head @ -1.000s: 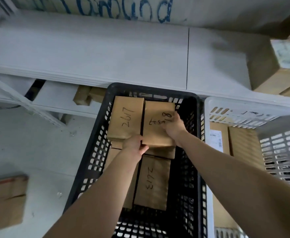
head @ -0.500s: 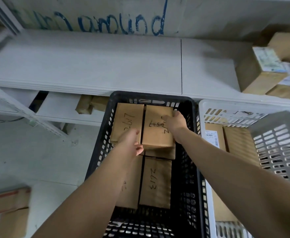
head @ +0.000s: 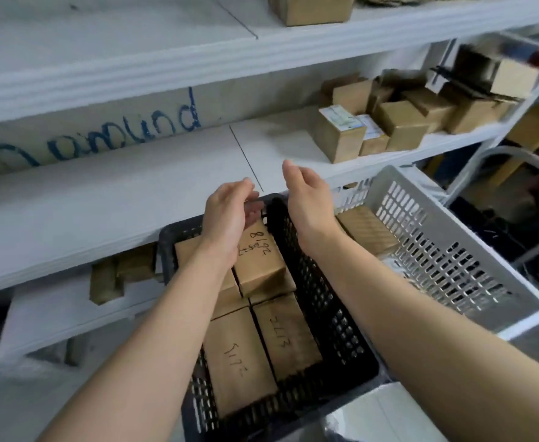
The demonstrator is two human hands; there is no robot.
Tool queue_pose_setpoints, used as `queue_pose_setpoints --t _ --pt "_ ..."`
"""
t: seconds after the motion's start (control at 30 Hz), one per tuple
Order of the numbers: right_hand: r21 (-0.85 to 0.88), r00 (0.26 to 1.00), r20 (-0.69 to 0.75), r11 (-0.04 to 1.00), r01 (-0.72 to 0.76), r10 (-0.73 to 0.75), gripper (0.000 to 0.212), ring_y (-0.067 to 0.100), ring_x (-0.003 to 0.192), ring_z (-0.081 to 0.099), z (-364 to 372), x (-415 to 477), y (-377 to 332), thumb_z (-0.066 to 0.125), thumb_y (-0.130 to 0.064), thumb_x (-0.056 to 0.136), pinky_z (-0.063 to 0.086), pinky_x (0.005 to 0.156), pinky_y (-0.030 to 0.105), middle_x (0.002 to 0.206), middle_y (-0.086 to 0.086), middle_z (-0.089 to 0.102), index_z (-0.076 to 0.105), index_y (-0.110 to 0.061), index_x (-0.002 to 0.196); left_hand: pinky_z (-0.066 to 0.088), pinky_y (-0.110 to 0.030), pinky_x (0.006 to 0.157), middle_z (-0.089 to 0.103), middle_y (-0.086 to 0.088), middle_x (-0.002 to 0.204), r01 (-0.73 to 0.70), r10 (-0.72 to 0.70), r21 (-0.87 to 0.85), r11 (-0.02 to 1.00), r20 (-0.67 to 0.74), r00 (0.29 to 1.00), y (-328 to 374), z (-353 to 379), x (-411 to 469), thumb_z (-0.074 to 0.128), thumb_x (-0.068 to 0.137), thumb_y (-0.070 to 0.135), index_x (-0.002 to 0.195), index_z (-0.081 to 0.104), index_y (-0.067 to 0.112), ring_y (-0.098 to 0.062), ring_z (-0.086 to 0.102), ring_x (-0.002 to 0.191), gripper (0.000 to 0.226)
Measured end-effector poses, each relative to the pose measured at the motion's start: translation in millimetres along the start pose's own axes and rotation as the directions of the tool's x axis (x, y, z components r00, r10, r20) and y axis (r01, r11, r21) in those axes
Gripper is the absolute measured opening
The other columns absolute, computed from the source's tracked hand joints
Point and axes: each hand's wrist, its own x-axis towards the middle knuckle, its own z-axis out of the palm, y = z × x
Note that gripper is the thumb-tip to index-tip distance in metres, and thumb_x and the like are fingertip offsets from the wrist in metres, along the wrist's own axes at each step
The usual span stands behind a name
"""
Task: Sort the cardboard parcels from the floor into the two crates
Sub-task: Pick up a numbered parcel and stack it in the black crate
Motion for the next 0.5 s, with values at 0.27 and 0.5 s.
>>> queue_pose_setpoints --t 0.27,0.5 --pt "0.191 0.93 -0.347 0.961 0.2 -0.124 0.031 0.002 0.095 0.06 -103.8 -85.9 -37.5 0.051 -0.042 0.095 0.046 0.081 0.02 0.098 -0.011 0.065 0.063 -0.016 0.108 0.053 -0.026 0.082 0.071 0.011 0.082 -0.277 0.291 -0.097 0.956 0.44 0.85 26.3 81.5 -76.0 0.057 0.078 0.06 0.094 0.062 0.017 -0.012 0.069 0.091 0.045" --pt "0.061 0.669 -0.719 0.943 0.327 -0.186 0.028 0.005 0.098 0.061 -234.3 -174.0 -26.7 0.051 -0.041 0.096 0.046 0.088 0.024 0.099 -0.009 0.064 0.063 -0.018 0.106 0.045 -0.042 0.099 0.066 0.002 0.089 -0.178 0.262 -0.194 0.965 0.764 0.59 12.0 193.8 -171.9 0.06 0.08 0.061 0.09 0.064 0.019 -0.023 0.064 0.096 0.043"
